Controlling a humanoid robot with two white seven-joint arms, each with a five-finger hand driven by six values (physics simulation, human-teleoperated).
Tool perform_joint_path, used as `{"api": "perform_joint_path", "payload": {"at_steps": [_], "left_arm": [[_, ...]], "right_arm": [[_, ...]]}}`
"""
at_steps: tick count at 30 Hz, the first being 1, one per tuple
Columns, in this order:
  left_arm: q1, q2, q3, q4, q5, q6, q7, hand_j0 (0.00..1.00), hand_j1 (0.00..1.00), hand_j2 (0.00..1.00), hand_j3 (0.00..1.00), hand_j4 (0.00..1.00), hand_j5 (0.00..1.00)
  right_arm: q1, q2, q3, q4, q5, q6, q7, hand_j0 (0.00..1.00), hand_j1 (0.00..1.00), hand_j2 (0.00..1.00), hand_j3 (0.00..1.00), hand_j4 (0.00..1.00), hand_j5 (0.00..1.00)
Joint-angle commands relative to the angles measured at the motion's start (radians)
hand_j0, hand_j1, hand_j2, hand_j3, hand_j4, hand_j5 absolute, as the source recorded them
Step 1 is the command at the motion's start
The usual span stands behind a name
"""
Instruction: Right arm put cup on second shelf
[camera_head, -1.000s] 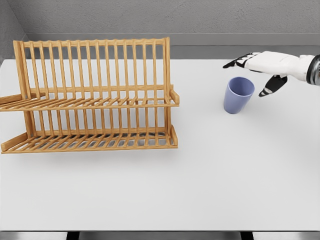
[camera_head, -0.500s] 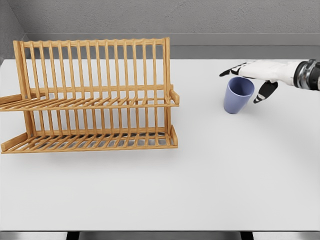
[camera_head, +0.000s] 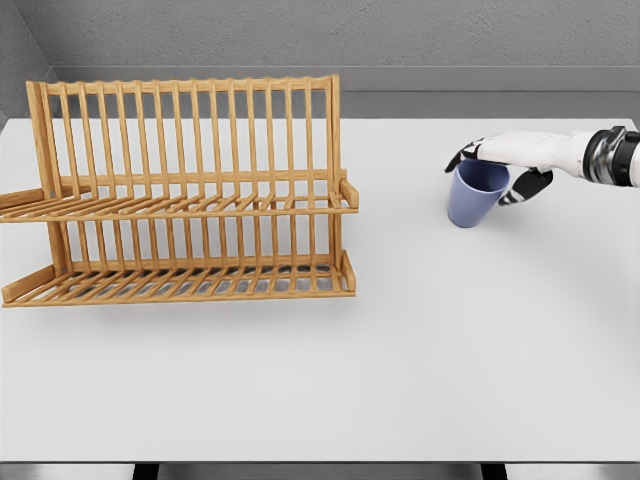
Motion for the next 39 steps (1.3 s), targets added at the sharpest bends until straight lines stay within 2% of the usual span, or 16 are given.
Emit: {"api": "perform_joint_path", "payload": {"at_steps": [1,6,8,18,23,27,39], "left_arm": [[0.0,0.0,0.0,0.0,0.001,0.0,0.0,1.0,1.0,1.0,1.0,1.0,1.0],[0.0,0.0,0.0,0.0,0.001,0.0,0.0,1.0,1.0,1.0,1.0,1.0,1.0],[0.0,0.0,0.0,0.0,-0.001,0.0,0.0,1.0,1.0,1.0,1.0,1.0,1.0],[0.0,0.0,0.0,0.0,-0.001,0.0,0.0,1.0,1.0,1.0,1.0,1.0,1.0],[0.0,0.0,0.0,0.0,0.001,0.0,0.0,1.0,1.0,1.0,1.0,1.0,1.0],[0.0,0.0,0.0,0.0,-0.001,0.0,0.0,1.0,1.0,1.0,1.0,1.0,1.0],[0.0,0.0,0.0,0.0,-0.001,0.0,0.0,1.0,1.0,1.0,1.0,1.0,1.0]], "right_arm": [[0.0,-0.001,-0.002,0.0,-0.001,0.001,0.001,0.71,0.71,0.71,0.71,0.71,0.71],[-0.014,-0.001,-0.008,-0.001,-0.001,0.001,0.001,0.71,0.71,0.71,0.71,0.71,0.71],[-0.014,-0.001,-0.009,-0.001,0.0,0.001,0.001,0.66,0.66,0.66,0.66,0.66,0.66],[-0.044,-0.01,-0.028,-0.014,-0.001,-0.008,0.001,0.68,0.68,0.68,0.68,0.68,0.68],[-0.054,-0.016,-0.029,-0.049,-0.001,-0.011,0.001,0.68,0.68,0.68,0.68,0.68,0.68],[-0.049,-0.035,-0.066,-0.089,-0.001,-0.012,0.001,0.68,0.68,0.68,0.68,0.68,0.68],[-0.044,-0.04,-0.1,-0.125,-0.001,-0.012,0.001,0.66,0.66,0.66,0.66,0.66,0.66]]}}
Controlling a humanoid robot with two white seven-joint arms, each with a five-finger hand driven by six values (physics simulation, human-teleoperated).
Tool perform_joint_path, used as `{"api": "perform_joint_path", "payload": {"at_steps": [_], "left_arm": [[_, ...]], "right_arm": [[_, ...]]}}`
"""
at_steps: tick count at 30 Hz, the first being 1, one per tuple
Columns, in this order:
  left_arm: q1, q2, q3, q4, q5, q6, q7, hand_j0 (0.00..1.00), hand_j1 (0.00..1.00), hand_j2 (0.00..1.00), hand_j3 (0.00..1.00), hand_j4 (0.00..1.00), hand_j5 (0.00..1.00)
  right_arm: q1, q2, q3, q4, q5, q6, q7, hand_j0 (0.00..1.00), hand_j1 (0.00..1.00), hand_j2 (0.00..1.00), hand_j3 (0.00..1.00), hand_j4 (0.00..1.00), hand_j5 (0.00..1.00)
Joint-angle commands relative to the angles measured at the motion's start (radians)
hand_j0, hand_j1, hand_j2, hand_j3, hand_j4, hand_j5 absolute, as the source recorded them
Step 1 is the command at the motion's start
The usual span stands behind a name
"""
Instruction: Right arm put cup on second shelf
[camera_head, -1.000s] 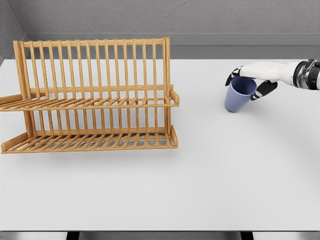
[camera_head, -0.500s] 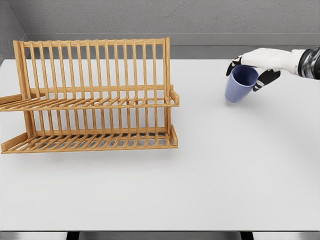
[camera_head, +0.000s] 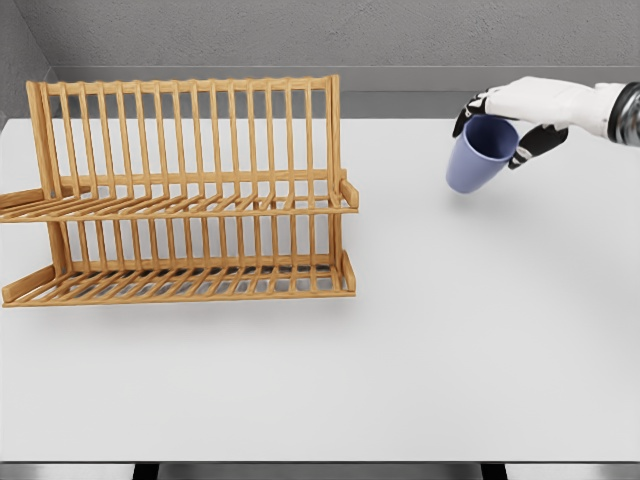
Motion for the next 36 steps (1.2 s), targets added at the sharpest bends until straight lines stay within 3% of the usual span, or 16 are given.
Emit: {"api": "perform_joint_path", "payload": {"at_steps": [1,21,36], "left_arm": [[0.0,0.0,0.0,0.0,0.001,0.0,0.0,1.0,1.0,1.0,1.0,1.0,1.0],[0.0,0.0,0.0,0.0,0.0,0.0,0.0,1.0,1.0,1.0,1.0,1.0,1.0],[0.0,0.0,0.0,0.0,0.0,0.0,0.001,1.0,1.0,1.0,1.0,1.0,1.0]], "right_arm": [[0.0,-0.002,-0.008,-0.017,-0.003,0.003,-0.001,0.66,0.66,0.66,0.66,0.66,0.66],[-0.006,-0.011,-0.062,-0.23,-0.003,0.003,-0.001,0.65,0.65,0.65,0.65,0.65,0.65],[-0.02,0.002,-0.076,-0.342,-0.003,0.004,-0.001,0.64,0.64,0.64,0.64,0.64,0.64]]}}
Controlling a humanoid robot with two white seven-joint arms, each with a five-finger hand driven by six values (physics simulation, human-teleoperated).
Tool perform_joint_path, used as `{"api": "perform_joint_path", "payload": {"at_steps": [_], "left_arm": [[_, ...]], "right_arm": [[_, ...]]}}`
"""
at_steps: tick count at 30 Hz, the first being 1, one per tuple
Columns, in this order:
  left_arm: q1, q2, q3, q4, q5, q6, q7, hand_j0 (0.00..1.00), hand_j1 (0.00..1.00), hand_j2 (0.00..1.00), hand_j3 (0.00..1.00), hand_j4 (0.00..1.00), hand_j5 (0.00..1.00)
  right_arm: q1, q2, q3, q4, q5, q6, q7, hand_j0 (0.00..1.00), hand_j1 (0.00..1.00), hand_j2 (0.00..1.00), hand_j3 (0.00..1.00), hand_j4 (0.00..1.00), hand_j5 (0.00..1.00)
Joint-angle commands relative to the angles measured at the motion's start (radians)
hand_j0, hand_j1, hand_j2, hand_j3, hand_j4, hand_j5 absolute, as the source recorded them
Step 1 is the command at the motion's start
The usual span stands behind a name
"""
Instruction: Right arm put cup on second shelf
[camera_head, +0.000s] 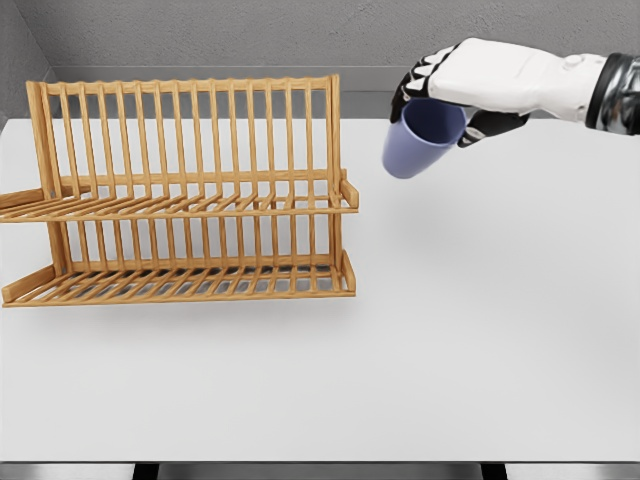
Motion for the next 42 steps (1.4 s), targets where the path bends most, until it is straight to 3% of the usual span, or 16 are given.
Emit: {"api": "perform_joint_path", "payload": {"at_steps": [1,25,42], "left_arm": [[0.0,0.0,0.0,0.0,0.0,0.0,-0.001,1.0,1.0,1.0,1.0,1.0,1.0],[0.0,0.0,0.0,0.0,0.0,0.0,-0.001,1.0,1.0,1.0,1.0,1.0,1.0],[0.0,0.0,0.0,0.0,0.0,0.0,-0.001,1.0,1.0,1.0,1.0,1.0,1.0]], "right_arm": [[-0.002,0.003,0.0,-0.022,-0.002,0.0,-0.001,0.64,0.64,0.64,0.64,0.64,0.64],[-0.091,0.125,0.051,-0.022,-0.004,-0.04,-0.001,0.64,0.64,0.64,0.64,0.64,0.64],[-0.107,0.156,0.121,-0.022,-0.005,-0.057,-0.001,0.65,0.65,0.65,0.65,0.65,0.65]]}}
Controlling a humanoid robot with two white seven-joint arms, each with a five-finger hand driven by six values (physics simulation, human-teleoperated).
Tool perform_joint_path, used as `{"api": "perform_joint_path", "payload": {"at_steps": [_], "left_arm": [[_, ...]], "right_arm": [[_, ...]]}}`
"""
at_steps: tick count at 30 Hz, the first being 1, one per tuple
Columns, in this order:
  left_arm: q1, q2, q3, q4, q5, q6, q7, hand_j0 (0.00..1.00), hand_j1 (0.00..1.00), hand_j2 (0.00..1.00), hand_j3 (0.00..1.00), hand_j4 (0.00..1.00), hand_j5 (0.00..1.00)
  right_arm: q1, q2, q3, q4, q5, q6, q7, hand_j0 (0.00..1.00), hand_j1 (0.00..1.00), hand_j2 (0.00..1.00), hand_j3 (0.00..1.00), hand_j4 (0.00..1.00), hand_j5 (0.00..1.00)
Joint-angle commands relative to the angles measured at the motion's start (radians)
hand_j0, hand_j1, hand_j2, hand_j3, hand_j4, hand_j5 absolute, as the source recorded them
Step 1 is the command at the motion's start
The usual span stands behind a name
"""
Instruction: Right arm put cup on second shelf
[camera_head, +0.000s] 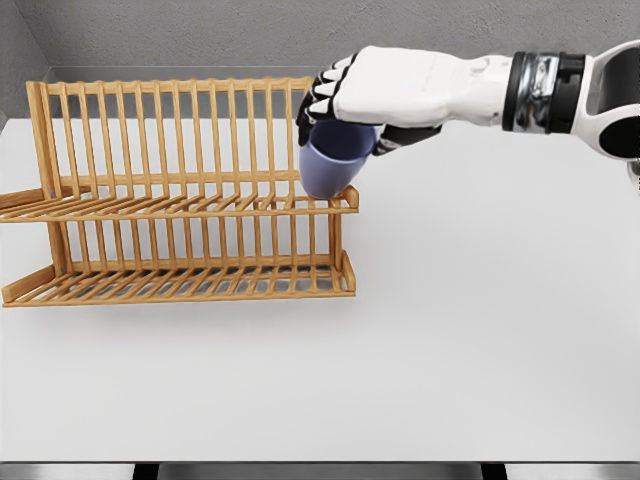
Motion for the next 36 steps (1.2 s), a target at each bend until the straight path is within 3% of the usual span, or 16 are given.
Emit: {"api": "perform_joint_path", "payload": {"at_steps": [1,11,17,18,19,23,26,28,30,32,34,35,36], "left_arm": [[0.0,0.0,0.0,0.0,-0.001,0.0,0.0,1.0,1.0,1.0,1.0,1.0,1.0],[0.0,0.0,0.0,0.0,-0.001,0.0,0.0,1.0,1.0,1.0,1.0,1.0,1.0],[0.0,0.0,0.0,0.0,-0.001,0.0,0.0,1.0,1.0,1.0,1.0,1.0,1.0],[0.0,0.0,0.0,0.0,0.0,0.0,0.0,1.0,1.0,1.0,1.0,1.0,1.0],[0.0,0.0,0.0,0.0,-0.001,0.0,0.0,1.0,1.0,1.0,1.0,1.0,1.0],[0.0,0.0,0.0,0.0,0.001,0.0,0.0,1.0,1.0,1.0,1.0,1.0,1.0],[0.0,0.0,0.0,0.0,0.0,0.0,0.0,1.0,1.0,1.0,1.0,1.0,1.0],[0.0,0.0,0.0,0.0,-0.001,0.0,0.0,1.0,1.0,1.0,1.0,1.0,1.0],[0.0,0.0,0.0,0.0,0.0,0.0,0.0,1.0,1.0,1.0,1.0,1.0,1.0],[0.0,0.0,0.0,0.0,-0.001,0.0,0.001,1.0,1.0,1.0,1.0,1.0,1.0],[0.0,0.0,0.0,0.0,-0.001,0.0,0.0,1.0,1.0,1.0,1.0,1.0,1.0],[0.0,0.0,0.0,0.0,0.001,0.0,0.0,1.0,1.0,1.0,1.0,1.0,1.0],[0.0,0.0,0.0,0.0,0.001,0.0,0.0,1.0,1.0,1.0,1.0,1.0,1.0]], "right_arm": [[0.0,0.002,0.019,0.0,-0.003,0.002,0.0,0.65,0.65,0.65,0.65,0.65,0.65],[0.0,-0.001,0.05,0.0,-0.003,0.003,0.0,0.65,0.65,0.65,0.65,0.65,0.65],[0.008,-0.012,0.06,0.0,-0.003,-0.066,0.0,0.68,0.68,0.68,0.68,0.68,0.68],[0.008,-0.012,0.066,0.0,-0.003,-0.066,0.0,0.69,0.69,0.69,0.69,0.69,0.69],[0.008,-0.012,0.068,0.0,-0.003,-0.066,0.0,1.0,1.0,1.0,1.0,1.0,1.0],[-0.006,-0.005,0.054,0.002,-0.003,-0.05,0.0,1.0,1.0,1.0,1.0,1.0,1.0],[-0.018,-0.017,-0.085,0.006,-0.003,-0.046,0.0,1.0,1.0,1.0,1.0,1.0,1.0],[0.003,-0.099,-0.125,0.017,-0.004,-0.053,0.0,1.0,1.0,1.0,1.0,1.0,1.0],[0.149,-0.213,-0.197,0.08,-0.004,-0.064,0.0,1.0,1.0,1.0,1.0,1.0,1.0],[0.363,-0.215,-0.398,0.155,0.0,-0.09,0.0,1.0,1.0,1.0,1.0,1.0,1.0],[0.564,-0.133,-0.636,0.166,0.012,-0.164,0.0,1.0,1.0,1.0,1.0,1.0,1.0],[0.632,-0.088,-0.729,0.173,0.058,-0.182,0.0,1.0,1.0,1.0,1.0,1.0,1.0],[0.649,-0.035,-0.777,0.175,0.081,-0.205,0.0,1.0,1.0,1.0,1.0,1.0,1.0]]}}
